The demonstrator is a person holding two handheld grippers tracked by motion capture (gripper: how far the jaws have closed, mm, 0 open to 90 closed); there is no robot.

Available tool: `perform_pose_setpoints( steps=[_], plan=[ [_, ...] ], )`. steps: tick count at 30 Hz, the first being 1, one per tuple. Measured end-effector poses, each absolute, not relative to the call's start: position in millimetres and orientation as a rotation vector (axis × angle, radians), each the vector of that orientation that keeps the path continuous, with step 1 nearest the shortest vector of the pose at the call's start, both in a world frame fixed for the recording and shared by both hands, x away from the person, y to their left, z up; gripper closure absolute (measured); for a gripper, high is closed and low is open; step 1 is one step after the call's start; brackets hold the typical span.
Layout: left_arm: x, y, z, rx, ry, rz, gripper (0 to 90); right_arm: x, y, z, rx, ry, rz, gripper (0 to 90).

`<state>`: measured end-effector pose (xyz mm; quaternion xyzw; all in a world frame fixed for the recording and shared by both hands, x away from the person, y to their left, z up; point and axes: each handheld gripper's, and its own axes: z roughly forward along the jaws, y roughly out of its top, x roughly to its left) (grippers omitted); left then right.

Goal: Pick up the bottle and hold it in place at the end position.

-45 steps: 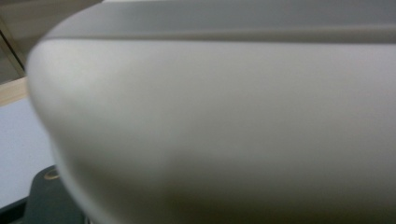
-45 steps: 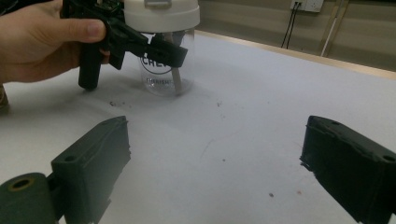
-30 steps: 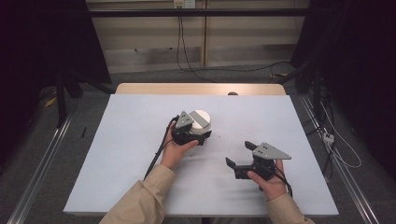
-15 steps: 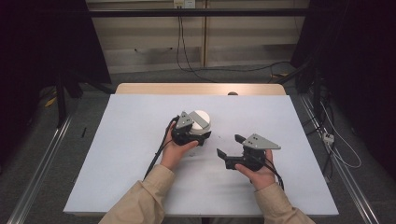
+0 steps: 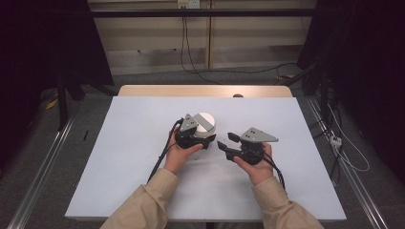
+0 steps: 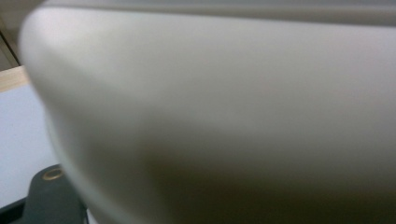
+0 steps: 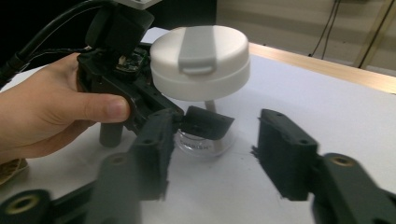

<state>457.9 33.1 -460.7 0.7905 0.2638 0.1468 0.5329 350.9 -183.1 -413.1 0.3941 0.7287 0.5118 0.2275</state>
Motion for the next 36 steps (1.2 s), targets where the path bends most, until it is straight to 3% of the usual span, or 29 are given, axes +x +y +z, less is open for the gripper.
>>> perform_pose_setpoints(
  steps=[4,18,36],
  plan=[
    [458.0,33.1,-460.7,1.886,0.627,0.351,18.1,355.6,-177.8,-412.5,1.065,2.048,1.397,65.5],
    [458.0,33.1,-460.7,1.888,0.626,0.352,18.1,365.7,-171.0,-409.8,1.069,2.106,1.406,87.9],
    [457.6,32.8,-460.4,1.89,0.627,0.352,18.1,379.0,-161.8,-404.9,1.053,2.124,1.36,90.0]
  ],
)
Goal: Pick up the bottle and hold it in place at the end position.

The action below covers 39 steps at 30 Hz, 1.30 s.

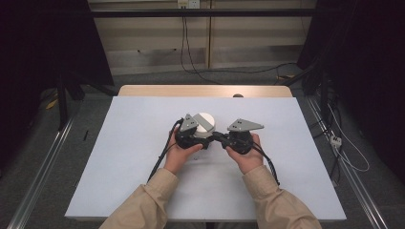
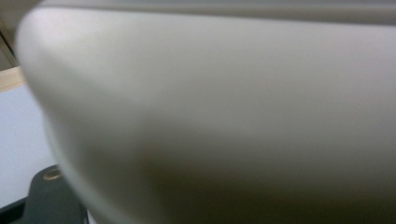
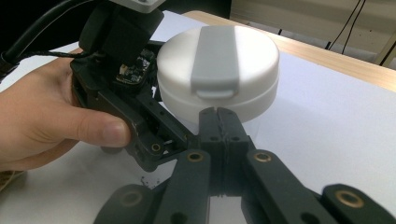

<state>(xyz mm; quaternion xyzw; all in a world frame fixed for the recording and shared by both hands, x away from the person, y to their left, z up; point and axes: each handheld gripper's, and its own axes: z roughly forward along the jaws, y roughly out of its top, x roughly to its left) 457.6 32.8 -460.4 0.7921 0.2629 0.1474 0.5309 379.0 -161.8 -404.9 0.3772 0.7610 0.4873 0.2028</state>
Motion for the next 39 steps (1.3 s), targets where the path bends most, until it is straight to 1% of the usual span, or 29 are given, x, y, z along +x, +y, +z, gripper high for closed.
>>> perform_pose_setpoints(
  steps=[23,39],
  plan=[
    [458.1,32.7,-460.6,1.89,0.629,0.355,18.2,382.3,-157.5,-399.7,1.041,2.11,1.373,89.8],
    [458.1,32.9,-460.6,1.891,0.63,0.354,18.2,385.2,-152.5,-389.4,1.012,2.095,1.389,89.9]
  ],
)
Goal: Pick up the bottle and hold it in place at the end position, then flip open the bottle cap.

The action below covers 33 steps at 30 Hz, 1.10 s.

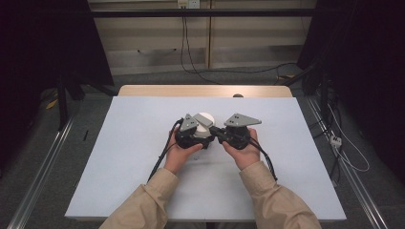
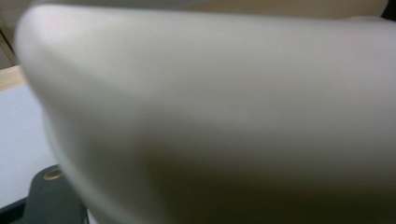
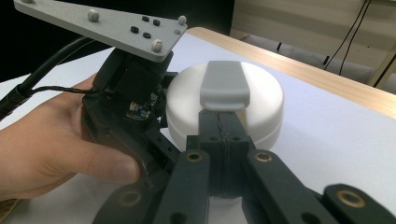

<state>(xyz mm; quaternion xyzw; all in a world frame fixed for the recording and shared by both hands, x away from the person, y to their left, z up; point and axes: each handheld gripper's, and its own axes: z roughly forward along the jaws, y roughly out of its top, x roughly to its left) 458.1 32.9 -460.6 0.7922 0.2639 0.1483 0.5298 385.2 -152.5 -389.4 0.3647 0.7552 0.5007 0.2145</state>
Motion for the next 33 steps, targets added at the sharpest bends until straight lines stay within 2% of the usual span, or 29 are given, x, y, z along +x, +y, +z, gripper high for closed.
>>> perform_pose_setpoints(
  steps=[33],
  plan=[
    [457.6,33.5,-460.5,1.894,0.632,0.353,18.2,391.4,-142.3,-376.9,0.974,2.093,1.395,89.7]
  ],
)
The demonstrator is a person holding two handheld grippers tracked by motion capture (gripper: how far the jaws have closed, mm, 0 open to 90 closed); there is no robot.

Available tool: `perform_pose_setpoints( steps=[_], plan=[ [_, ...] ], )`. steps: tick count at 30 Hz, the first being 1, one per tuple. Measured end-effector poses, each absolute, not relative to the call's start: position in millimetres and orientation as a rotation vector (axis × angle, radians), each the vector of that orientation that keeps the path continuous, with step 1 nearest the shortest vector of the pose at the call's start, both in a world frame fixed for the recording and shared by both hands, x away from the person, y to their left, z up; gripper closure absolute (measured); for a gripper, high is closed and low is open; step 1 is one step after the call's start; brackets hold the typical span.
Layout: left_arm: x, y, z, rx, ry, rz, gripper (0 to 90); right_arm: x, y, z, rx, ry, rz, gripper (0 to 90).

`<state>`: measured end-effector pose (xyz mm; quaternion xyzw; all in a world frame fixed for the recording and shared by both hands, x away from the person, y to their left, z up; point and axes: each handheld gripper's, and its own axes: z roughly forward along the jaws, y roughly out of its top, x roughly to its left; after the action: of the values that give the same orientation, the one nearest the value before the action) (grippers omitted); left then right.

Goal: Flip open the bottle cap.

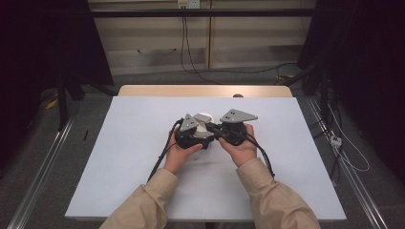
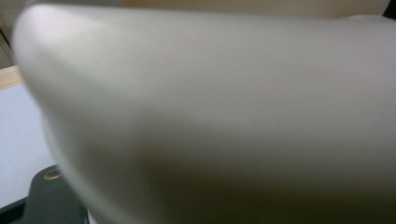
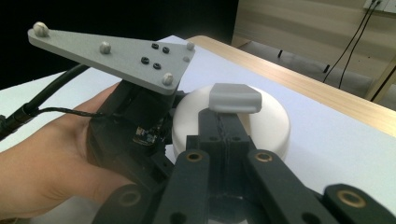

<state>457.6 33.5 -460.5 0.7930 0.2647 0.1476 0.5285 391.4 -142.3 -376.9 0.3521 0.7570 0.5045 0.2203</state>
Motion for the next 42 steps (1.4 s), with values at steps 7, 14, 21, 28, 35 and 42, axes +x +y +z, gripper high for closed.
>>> perform_pose_setpoints(
  steps=[7,14,21,28,35,42],
  plan=[
    [457.5,33.0,-460.8,1.89,0.633,0.353,18.2,395.1,-138.5,-372.9,0.962,2.093,1.389,89.1],
    [457.2,32.5,-461.0,1.887,0.636,0.352,18.2,398.9,-136.2,-369.2,0.956,2.089,1.379,89.3],
    [457.3,32.9,-460.9,1.89,0.635,0.352,18.2,403.4,-135.5,-369.3,0.969,2.08,1.387,89.4],
    [457.3,32.8,-461.0,1.889,0.634,0.35,18.2,406.2,-133.9,-367.0,0.965,2.078,1.377,89.4],
    [457.2,33.0,-460.7,1.891,0.635,0.349,18.2,408.9,-131.6,-365.2,0.962,2.078,1.371,89.4],
    [457.2,33.0,-460.8,1.892,0.637,0.351,18.2,413.0,-130.3,-363.9,0.958,2.077,1.365,89.4]
  ],
)
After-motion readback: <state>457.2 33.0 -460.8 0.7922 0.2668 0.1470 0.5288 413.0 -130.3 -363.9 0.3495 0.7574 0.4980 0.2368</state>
